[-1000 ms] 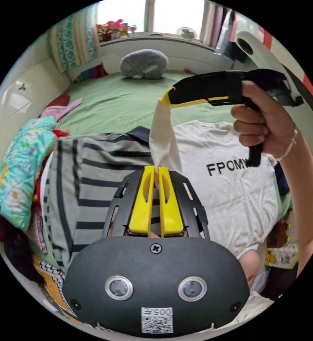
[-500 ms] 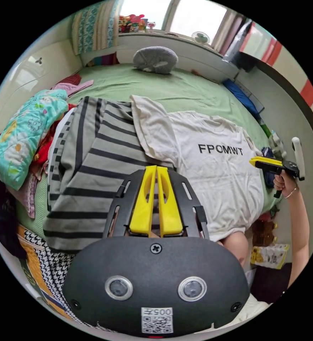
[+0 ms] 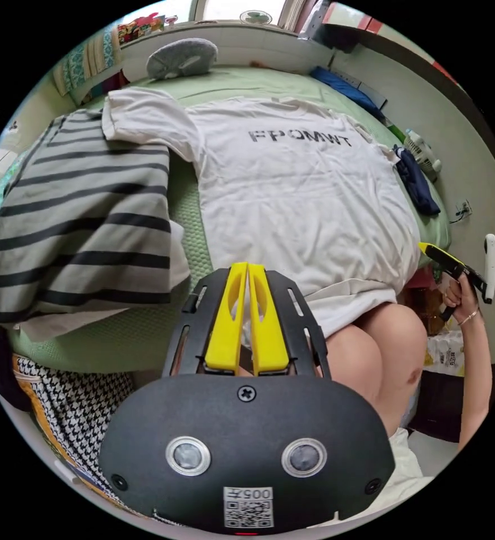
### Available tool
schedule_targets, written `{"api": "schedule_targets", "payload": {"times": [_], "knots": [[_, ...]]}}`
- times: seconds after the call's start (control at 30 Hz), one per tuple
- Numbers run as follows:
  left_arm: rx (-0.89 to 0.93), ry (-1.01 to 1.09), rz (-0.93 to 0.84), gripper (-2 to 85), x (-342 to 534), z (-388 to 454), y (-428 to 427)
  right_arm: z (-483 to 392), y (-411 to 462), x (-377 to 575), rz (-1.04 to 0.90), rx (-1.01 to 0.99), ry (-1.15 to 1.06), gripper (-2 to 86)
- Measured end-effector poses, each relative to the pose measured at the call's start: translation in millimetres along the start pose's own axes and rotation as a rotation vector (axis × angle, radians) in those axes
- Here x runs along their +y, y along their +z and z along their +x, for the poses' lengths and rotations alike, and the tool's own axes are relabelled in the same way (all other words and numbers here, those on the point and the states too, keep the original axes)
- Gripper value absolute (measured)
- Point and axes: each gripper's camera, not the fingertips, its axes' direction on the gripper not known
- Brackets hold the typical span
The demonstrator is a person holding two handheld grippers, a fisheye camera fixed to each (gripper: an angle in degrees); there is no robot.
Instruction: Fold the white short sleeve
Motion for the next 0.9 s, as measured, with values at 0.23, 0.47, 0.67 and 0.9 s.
{"api": "schedule_targets", "payload": {"times": [0.23, 0.47, 0.67, 0.9], "knots": [[0.029, -0.046, -0.036, -0.6, 26, 4, 17, -8, 1, 16, -0.096, 0.105, 0.053, 1.7], [-0.006, -0.087, -0.04, -0.6, 38, 19, -25, -44, -67, 21, -0.127, 0.093, 0.096, -0.8], [0.079, -0.051, 0.092, -0.6, 24, 74, -64, -138, -135, 22, 0.04, 0.06, 0.012, -1.0], [0.07, -0.209, -0.09, -0.7, 29, 115, -27, -186, -118, 55, -0.034, 0.099, 0.088, -1.3]]}}
